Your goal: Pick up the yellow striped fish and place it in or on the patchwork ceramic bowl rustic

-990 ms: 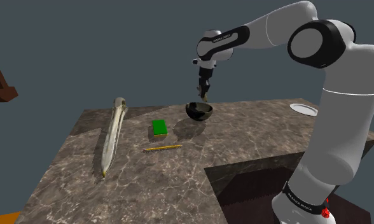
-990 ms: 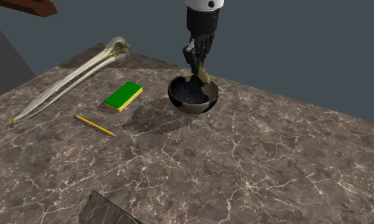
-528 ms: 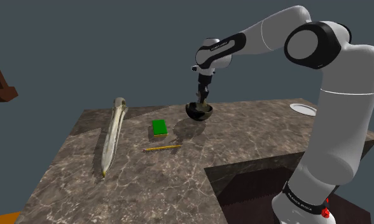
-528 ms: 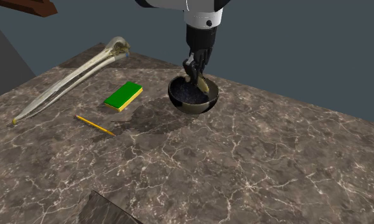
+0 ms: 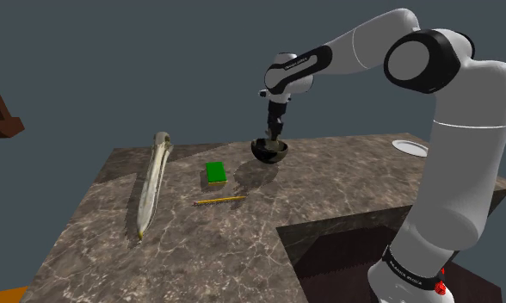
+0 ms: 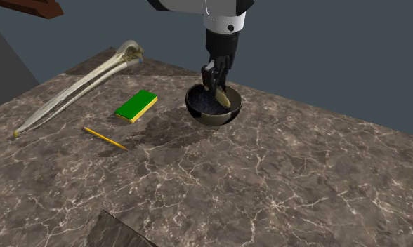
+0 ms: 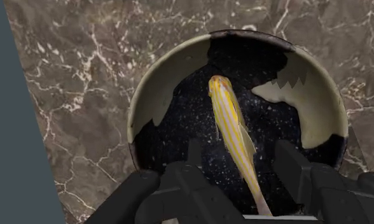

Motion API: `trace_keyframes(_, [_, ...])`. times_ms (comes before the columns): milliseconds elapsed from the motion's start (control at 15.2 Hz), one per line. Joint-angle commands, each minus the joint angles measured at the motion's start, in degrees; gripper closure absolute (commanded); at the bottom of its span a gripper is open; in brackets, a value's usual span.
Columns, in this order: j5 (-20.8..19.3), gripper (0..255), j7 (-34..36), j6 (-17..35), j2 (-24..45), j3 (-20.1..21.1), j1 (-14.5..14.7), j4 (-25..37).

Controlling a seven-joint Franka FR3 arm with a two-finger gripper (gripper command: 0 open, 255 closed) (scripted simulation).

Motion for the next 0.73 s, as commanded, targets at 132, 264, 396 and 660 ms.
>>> trace_keyframes(132, [0.0,0,0.0,0.0,0.0,0.0,0.0,0.0])
trace_keyframes(264, [0.0,0,0.0,0.0,0.0,0.0,0.0,0.0])
trace_keyframes(396, [-0.44,0,0.29,-3.44,-1.31,-0.16,0.0,2.17])
trace_keyframes(660, [-0.77,0,0.51,-6.59,-2.26,-0.27,-0.03,4.4])
